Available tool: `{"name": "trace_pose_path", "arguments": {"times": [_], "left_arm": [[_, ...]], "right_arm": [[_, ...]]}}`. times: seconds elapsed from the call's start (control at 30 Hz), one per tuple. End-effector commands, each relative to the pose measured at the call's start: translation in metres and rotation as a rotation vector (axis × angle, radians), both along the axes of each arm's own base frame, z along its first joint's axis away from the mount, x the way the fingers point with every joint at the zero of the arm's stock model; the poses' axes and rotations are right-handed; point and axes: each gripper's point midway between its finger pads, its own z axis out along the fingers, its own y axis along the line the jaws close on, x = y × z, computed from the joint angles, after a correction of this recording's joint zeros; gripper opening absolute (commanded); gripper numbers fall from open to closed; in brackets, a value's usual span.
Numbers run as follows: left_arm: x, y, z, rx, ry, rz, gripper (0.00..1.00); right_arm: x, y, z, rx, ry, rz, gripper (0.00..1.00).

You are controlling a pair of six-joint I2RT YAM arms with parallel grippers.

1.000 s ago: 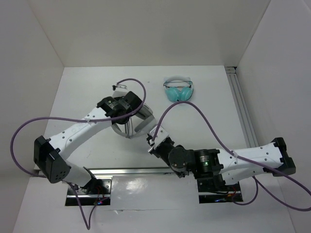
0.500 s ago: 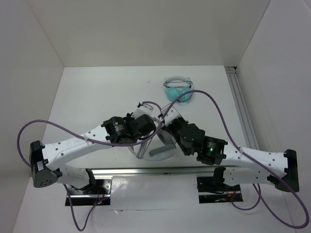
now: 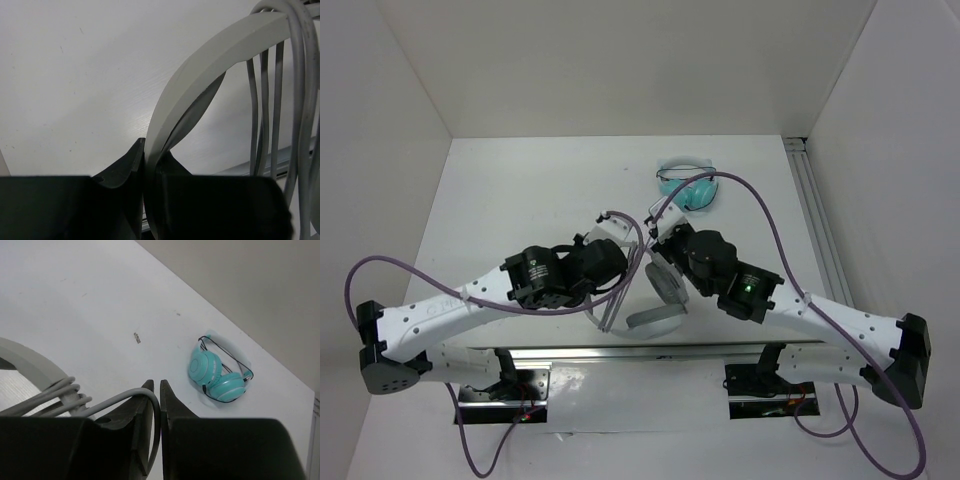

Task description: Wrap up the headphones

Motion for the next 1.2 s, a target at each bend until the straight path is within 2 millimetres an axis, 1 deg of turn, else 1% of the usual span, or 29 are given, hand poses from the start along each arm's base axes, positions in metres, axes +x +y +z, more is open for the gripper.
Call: {"name": "trace_pose_path", "arguments": {"times": [0.0,0.03,0.07,0.1,0.17,0.2,0.23,0.3,0.33,0.43,0.47,0.5,0.53,0.6,0.63,0.67,0.73,0.77,0.8,0.83,0.87,0.9,0.93,0.97,1.03,1.07,1.1,1.13,1.17], "left_arm": [[-0.027,0.004,0.007,0.022,0.082,-0.138,0.0],[-0.027,0.003,0.011,0.0,0.071,-0.139,0.0],[-0.029,-0.002,0.016,-0.029,0.075,-0.164,0.0],[-0.027,-0.005,0.018,-0.045,0.066,-0.165,0.0],[-0.028,-0.003,0.021,-0.051,0.057,-0.173,0.0],[-0.028,-0.003,0.021,-0.051,0.057,-0.173,0.0],[-0.028,-0.003,0.021,-0.051,0.057,-0.173,0.0],[-0.025,-0.002,0.02,-0.036,0.047,-0.161,0.0],[-0.022,-0.003,0.022,-0.042,0.032,-0.154,0.0],[-0.015,-0.002,0.035,-0.063,-0.015,-0.12,0.0],[-0.014,-0.003,0.041,-0.075,-0.029,-0.115,0.0],[-0.01,-0.003,0.043,-0.067,-0.042,-0.103,0.0],[-0.008,-0.007,0.05,-0.086,-0.054,-0.087,0.0],[-0.002,-0.003,0.059,-0.082,-0.087,-0.05,0.0],[-0.002,0.0,0.067,-0.098,-0.098,-0.033,0.0],[-0.001,0.003,0.072,-0.097,-0.109,-0.025,0.0],[0.0,0.004,0.08,-0.12,-0.122,-0.006,0.0],[0.0,0.006,0.086,-0.124,-0.131,-0.001,0.0],[0.0,0.006,0.089,-0.132,-0.135,0.0,0.0],[-0.001,0.01,0.09,-0.129,-0.134,0.0,0.0],[0.0,0.01,0.095,-0.145,-0.145,0.013,0.0],[-0.002,0.014,0.098,-0.15,-0.146,0.013,0.0],[-0.002,0.017,0.101,-0.156,-0.157,0.02,0.0],[-0.002,0.017,0.101,-0.156,-0.157,0.02,0.0],[-0.002,0.022,0.108,-0.194,-0.177,0.034,0.0],[-0.001,0.023,0.113,-0.21,-0.193,0.043,0.0],[-0.002,0.027,0.112,-0.214,-0.2,0.038,0.0],[0.001,0.024,0.118,-0.25,-0.229,0.04,0.0],[0.001,0.024,0.121,-0.266,-0.243,0.034,0.0]], "right_arm": [[0.024,-0.025,0.042,0.13,-0.033,-0.092,0.16],[0.026,-0.021,0.036,0.126,-0.015,-0.07,0.18],[0.028,-0.02,0.036,0.136,-0.008,-0.056,0.22],[0.027,-0.014,0.025,0.116,0.026,-0.018,0.24],[0.028,-0.013,0.036,0.144,0.02,-0.005,0.27],[0.031,-0.014,0.031,0.142,0.039,-0.01,0.29],[0.031,-0.011,0.035,0.152,0.037,0.02,0.3],[0.032,-0.01,0.032,0.153,0.055,0.049,0.32],[0.027,-0.005,0.029,0.145,0.07,0.087,0.32],[0.022,0.001,0.029,0.161,0.077,0.139,0.32],[0.021,0.002,0.023,0.152,0.088,0.148,0.27],[0.019,0.002,0.029,0.166,0.074,0.159,0.25],[0.019,0.003,0.025,0.173,0.08,0.158,0.21],[0.021,0.001,0.017,0.176,0.094,0.147,0.07],[0.022,0.002,0.016,0.191,0.093,0.147,0.05],[0.021,0.002,0.005,0.191,0.111,0.144,0.03],[0.021,0.003,-0.003,0.199,0.118,0.142,0.03],[0.022,0.001,0.002,0.225,0.101,0.131,0.03],[0.022,0.0,-0.006,0.218,0.109,0.13,0.03],[0.024,-0.002,-0.008,0.229,0.114,0.12,0.03],[0.026,-0.006,-0.003,0.242,0.099,0.11,0.03],[0.022,-0.001,-0.005,0.243,0.103,0.146,0.03],[0.023,-0.002,-0.011,0.249,0.121,0.149,0.05],[0.02,0.002,-0.002,0.279,0.11,0.201,0.07],[0.014,0.006,-0.007,0.289,0.127,0.264,0.09],[0.011,0.009,-0.004,0.313,0.137,0.294,0.11],[0.004,0.015,-0.006,0.319,0.153,0.354,0.12],[0.003,0.017,-0.01,0.32,0.174,0.38,0.12],[-0.003,0.022,-0.01,0.327,0.19,0.42,0.12]]}}
